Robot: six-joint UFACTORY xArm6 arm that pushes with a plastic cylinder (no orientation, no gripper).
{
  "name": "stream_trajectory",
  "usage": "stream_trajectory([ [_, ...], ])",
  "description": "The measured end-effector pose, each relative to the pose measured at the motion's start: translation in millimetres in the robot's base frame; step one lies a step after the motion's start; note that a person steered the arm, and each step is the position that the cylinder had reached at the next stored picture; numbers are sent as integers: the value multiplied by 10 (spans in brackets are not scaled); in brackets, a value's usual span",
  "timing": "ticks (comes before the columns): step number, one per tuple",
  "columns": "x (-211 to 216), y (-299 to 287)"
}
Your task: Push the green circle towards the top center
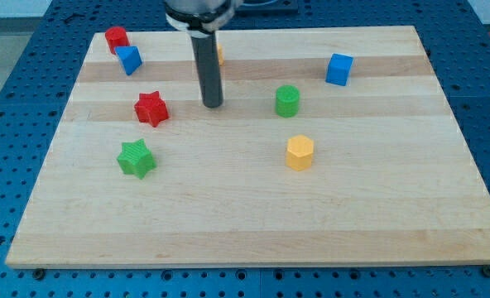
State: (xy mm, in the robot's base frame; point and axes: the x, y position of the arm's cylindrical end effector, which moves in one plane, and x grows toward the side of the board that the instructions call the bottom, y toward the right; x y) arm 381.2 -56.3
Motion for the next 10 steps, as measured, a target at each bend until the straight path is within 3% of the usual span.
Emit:
stream_trajectory([
  [2, 196, 852],
  [5, 116, 1118],
  [7, 121, 1642],
  [10, -590, 1413],
])
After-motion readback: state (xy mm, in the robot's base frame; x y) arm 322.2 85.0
